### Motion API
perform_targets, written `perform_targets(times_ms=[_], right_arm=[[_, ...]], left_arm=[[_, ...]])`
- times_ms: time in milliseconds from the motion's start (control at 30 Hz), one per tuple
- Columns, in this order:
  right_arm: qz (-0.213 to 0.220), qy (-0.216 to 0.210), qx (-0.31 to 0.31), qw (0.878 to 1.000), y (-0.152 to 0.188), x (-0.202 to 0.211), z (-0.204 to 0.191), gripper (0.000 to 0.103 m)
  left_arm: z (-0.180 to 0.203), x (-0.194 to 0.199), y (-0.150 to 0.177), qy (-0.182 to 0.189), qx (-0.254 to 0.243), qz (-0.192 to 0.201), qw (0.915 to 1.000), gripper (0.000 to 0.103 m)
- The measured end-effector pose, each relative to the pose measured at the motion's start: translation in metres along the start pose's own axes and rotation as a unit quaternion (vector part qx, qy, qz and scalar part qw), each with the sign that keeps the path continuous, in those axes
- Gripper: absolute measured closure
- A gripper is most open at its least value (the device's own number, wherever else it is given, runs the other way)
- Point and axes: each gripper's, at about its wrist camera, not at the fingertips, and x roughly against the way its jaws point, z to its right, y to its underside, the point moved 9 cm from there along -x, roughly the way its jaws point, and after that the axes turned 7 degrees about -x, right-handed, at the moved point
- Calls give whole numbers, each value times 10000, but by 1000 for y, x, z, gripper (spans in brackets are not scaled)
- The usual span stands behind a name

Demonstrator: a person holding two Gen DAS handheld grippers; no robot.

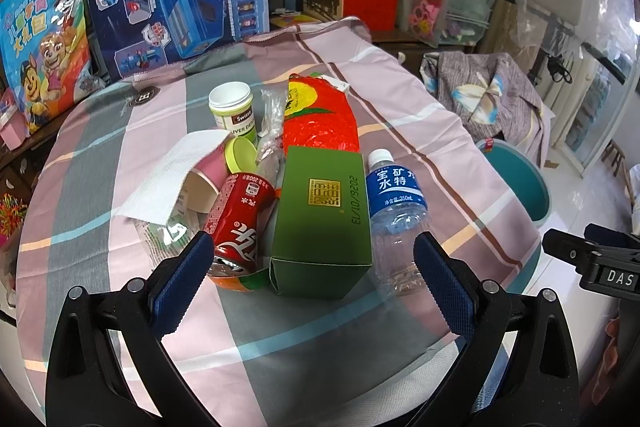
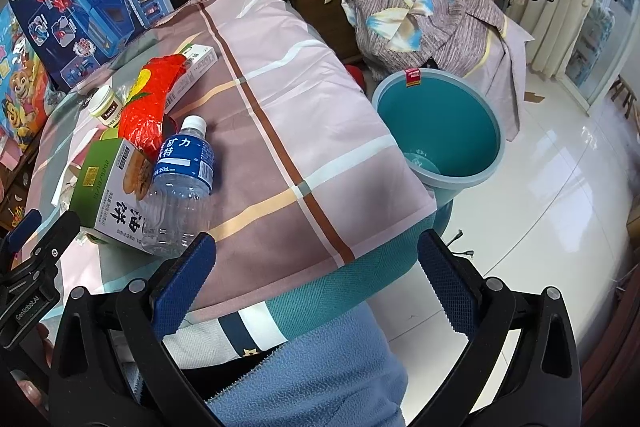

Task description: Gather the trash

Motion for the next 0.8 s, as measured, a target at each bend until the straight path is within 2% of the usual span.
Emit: perform_targets(times_ms=[800], right_arm=[[-104,7,-2,9999,3,-5,-2,6]], left_arm=[[6,1,-1,-6,-50,33,10000,4]])
